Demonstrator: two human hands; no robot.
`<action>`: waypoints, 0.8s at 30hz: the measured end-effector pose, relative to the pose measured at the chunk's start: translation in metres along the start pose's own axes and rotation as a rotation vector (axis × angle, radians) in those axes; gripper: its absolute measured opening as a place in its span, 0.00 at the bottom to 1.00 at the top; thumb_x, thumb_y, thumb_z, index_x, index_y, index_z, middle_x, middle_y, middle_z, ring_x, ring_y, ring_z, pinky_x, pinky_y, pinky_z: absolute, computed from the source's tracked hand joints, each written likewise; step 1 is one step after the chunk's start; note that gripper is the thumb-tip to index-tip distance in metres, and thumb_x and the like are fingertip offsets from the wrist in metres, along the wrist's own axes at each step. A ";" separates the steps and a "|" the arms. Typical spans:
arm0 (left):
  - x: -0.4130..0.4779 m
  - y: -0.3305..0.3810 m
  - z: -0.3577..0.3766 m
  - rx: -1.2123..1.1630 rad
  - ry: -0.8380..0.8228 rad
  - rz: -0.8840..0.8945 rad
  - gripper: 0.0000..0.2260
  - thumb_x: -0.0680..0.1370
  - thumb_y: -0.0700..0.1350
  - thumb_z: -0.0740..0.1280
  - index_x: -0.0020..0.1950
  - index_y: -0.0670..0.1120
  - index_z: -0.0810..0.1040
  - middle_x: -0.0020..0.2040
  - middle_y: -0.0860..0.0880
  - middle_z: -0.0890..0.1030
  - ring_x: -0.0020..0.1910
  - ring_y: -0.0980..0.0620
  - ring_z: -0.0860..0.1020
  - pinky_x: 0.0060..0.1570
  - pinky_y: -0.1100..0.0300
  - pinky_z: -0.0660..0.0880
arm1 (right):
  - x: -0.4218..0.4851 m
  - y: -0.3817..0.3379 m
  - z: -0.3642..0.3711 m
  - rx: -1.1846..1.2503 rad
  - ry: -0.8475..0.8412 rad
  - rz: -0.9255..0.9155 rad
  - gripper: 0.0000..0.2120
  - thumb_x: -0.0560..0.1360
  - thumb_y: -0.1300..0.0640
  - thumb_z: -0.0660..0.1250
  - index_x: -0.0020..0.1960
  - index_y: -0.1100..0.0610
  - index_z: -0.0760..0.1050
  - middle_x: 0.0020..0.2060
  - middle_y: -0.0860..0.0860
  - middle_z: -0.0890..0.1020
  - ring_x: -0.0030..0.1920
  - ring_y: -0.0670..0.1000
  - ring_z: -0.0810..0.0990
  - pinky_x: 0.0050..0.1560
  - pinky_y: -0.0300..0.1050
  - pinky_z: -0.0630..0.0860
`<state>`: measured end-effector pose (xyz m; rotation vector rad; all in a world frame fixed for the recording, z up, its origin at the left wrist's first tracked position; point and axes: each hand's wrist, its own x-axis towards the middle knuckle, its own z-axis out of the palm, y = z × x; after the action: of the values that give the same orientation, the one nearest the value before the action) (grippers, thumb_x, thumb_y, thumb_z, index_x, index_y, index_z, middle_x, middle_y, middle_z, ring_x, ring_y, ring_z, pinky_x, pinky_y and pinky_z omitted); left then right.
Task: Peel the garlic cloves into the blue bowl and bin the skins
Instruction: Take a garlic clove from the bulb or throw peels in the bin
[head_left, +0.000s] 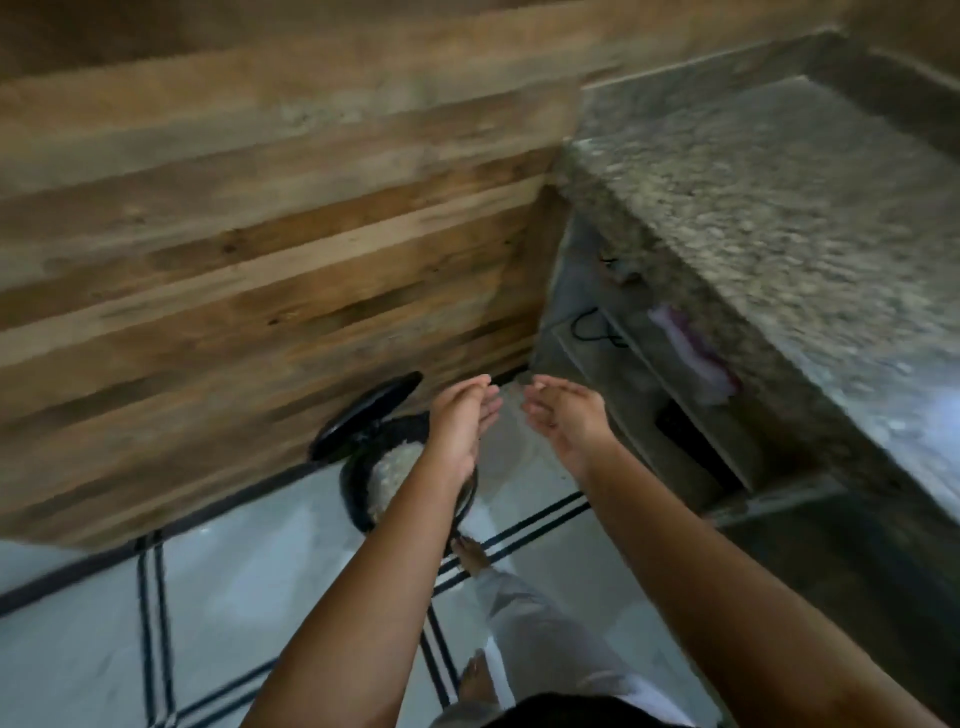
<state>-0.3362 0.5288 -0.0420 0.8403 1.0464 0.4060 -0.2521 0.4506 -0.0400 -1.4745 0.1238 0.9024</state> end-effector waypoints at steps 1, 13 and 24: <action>-0.010 -0.005 0.021 0.039 -0.065 0.014 0.10 0.81 0.38 0.59 0.60 0.38 0.75 0.46 0.45 0.79 0.43 0.49 0.78 0.44 0.62 0.74 | -0.011 -0.010 -0.023 0.045 0.036 -0.033 0.08 0.78 0.65 0.61 0.56 0.62 0.74 0.44 0.56 0.80 0.42 0.53 0.79 0.47 0.46 0.76; -0.154 -0.102 0.288 0.382 -0.751 -0.018 0.06 0.80 0.41 0.61 0.43 0.46 0.74 0.38 0.49 0.76 0.29 0.57 0.75 0.27 0.68 0.71 | -0.136 -0.077 -0.307 0.457 0.517 -0.358 0.07 0.77 0.66 0.59 0.46 0.58 0.74 0.38 0.54 0.78 0.36 0.51 0.77 0.37 0.43 0.73; -0.249 -0.229 0.475 0.564 -0.939 -0.048 0.07 0.79 0.38 0.61 0.42 0.45 0.74 0.36 0.49 0.75 0.26 0.57 0.72 0.23 0.68 0.67 | -0.170 -0.074 -0.552 0.329 0.925 -0.349 0.05 0.76 0.65 0.65 0.52 0.62 0.76 0.36 0.54 0.77 0.35 0.50 0.76 0.34 0.42 0.74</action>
<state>-0.0537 0.0256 0.0419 1.3180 0.2795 -0.3468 -0.0791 -0.1005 0.0337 -1.4339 0.6397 -0.1307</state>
